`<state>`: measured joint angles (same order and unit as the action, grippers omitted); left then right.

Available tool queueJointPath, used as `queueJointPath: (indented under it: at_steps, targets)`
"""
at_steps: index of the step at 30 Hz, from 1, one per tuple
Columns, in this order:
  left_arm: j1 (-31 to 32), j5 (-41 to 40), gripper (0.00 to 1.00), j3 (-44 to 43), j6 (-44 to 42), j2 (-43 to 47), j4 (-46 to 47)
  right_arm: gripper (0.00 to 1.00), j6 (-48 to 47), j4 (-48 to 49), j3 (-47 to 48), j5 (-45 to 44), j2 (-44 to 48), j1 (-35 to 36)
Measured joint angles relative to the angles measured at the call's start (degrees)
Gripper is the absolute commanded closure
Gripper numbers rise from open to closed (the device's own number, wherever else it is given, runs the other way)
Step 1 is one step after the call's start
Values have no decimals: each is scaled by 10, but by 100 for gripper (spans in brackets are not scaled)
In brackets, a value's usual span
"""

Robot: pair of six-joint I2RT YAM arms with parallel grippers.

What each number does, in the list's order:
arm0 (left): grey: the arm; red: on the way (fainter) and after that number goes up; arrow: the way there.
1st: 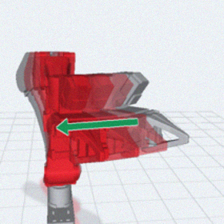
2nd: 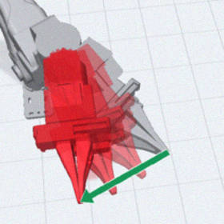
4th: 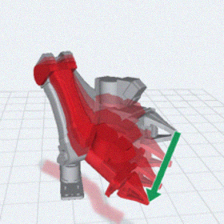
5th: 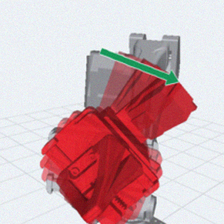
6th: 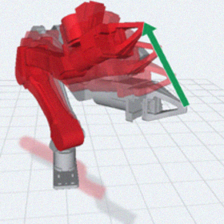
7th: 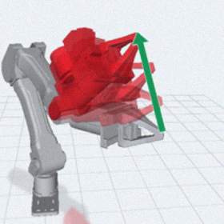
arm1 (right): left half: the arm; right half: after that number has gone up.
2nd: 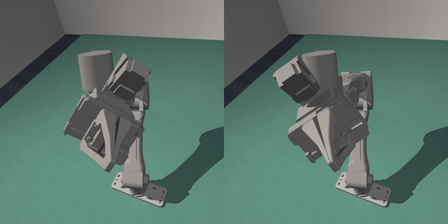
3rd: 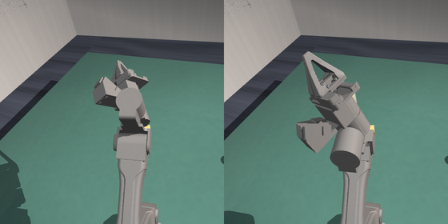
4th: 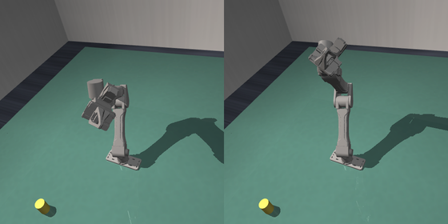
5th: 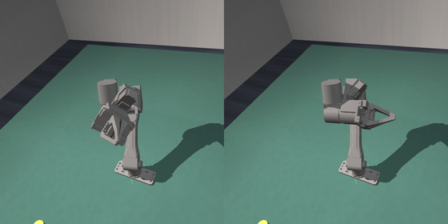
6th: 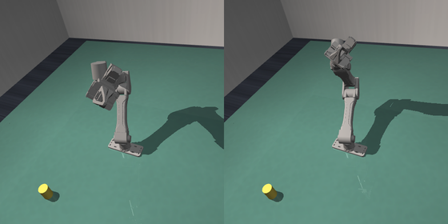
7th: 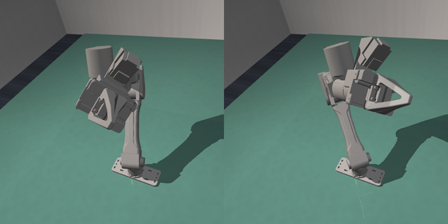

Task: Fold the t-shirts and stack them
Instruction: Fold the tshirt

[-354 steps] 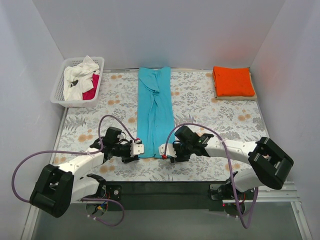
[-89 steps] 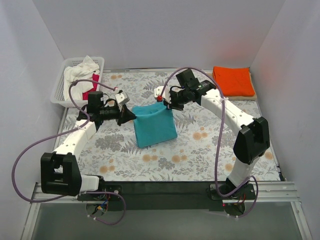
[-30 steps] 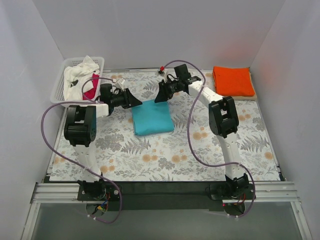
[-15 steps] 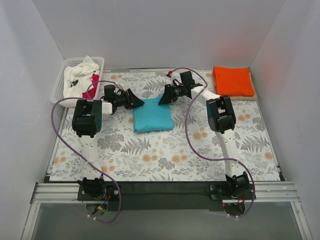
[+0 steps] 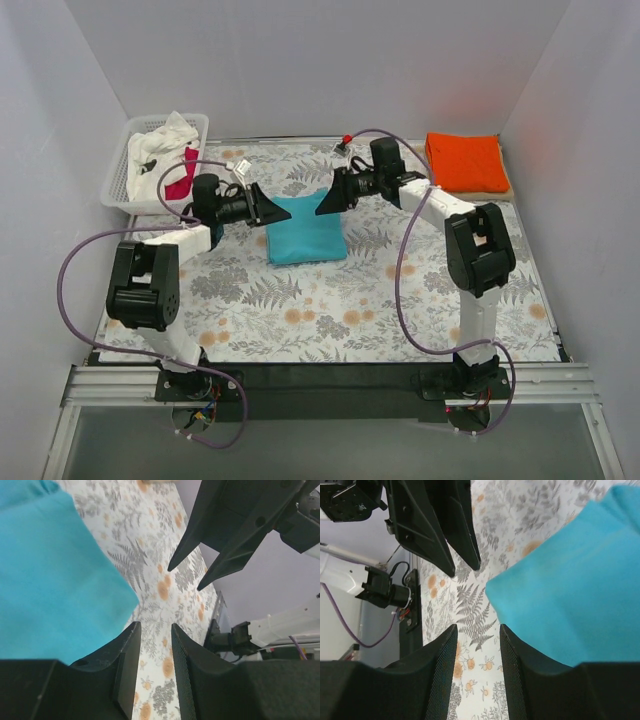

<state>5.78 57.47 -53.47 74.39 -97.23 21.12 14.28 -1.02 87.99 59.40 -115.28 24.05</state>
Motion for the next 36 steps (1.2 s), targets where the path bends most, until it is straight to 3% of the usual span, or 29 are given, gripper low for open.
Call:
queueJointPath:
  at_steps: [10, 17, 23, 25, 29, 33, 36]
  targets:
    - [21, 2, 72, 82, 40, -161, 25, 63, 47, 46, -98, 10, -129, 23]
    - [-6, -12, 72, 57, 23, -156, -28, 60, 16, 21, -97, -5, -117, 7]
    - [-29, -70, 68, 18, -100, -63, -167, 51, -14, -36, -115, -59, 0, -3]
    - [-9, -112, 67, -4, -167, -14, -214, 44, -16, -38, -130, -88, 68, -8]
    - [101, -233, 63, -50, -323, 77, -264, 35, -8, -33, -163, -148, 179, -26]
    - [228, -332, 62, -56, -442, 103, -285, 34, 22, -26, -199, -199, 200, -63]
    - [288, -400, 61, -55, -500, 75, -295, 34, 54, -28, -235, -226, 195, -93]
